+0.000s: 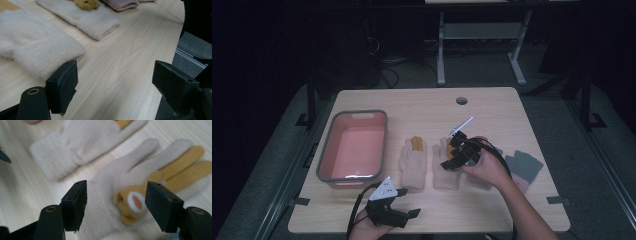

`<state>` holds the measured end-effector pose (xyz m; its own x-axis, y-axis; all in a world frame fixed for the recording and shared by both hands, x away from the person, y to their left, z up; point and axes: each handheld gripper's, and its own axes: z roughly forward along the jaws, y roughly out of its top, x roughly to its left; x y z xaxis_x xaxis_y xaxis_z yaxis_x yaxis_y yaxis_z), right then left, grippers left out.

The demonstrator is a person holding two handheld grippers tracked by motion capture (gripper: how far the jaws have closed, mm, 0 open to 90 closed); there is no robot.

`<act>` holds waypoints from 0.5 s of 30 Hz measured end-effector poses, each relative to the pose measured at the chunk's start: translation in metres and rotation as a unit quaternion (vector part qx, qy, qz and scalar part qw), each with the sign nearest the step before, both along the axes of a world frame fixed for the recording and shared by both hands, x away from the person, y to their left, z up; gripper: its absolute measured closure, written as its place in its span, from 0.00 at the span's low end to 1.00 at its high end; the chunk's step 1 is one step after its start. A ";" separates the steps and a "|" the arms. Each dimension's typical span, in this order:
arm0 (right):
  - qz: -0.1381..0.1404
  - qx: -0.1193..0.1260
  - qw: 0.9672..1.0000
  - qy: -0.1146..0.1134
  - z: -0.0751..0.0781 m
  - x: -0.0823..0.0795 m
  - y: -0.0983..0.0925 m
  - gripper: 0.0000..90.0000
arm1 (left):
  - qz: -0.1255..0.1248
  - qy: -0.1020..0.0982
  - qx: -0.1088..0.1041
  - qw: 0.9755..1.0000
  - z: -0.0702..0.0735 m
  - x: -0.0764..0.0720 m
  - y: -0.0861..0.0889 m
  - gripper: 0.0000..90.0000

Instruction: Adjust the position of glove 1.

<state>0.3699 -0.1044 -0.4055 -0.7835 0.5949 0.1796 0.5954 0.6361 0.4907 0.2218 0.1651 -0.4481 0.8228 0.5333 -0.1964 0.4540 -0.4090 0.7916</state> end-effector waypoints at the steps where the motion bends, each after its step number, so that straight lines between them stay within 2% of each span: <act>1: -0.001 -0.003 1.000 0.001 -0.002 0.001 0.001 0.38 | -0.001 0.000 0.000 1.000 0.000 0.000 0.000 0.23; 4: -0.006 -0.006 1.000 0.006 -0.006 0.005 0.001 0.39 | 0.000 0.000 0.000 1.000 0.000 0.000 0.000 0.23; 9: -0.011 -0.029 0.999 0.007 -0.012 0.007 0.000 0.42 | -0.001 -0.001 0.000 1.000 0.000 0.000 0.000 0.23; 13: -0.015 -0.034 0.999 0.009 -0.015 0.008 0.000 0.45 | -0.001 -0.001 0.001 1.000 0.000 0.000 0.000 0.23; 15: -0.016 -0.045 0.999 0.012 -0.020 0.009 0.001 0.47 | -0.001 -0.001 0.000 1.000 0.000 0.000 0.000 0.23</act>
<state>0.3786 -0.1030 -0.4255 -0.7603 0.6336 0.1429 0.6269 0.6584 0.4165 0.2215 0.1652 -0.4482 0.8238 0.5323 -0.1951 0.4524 -0.4097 0.7921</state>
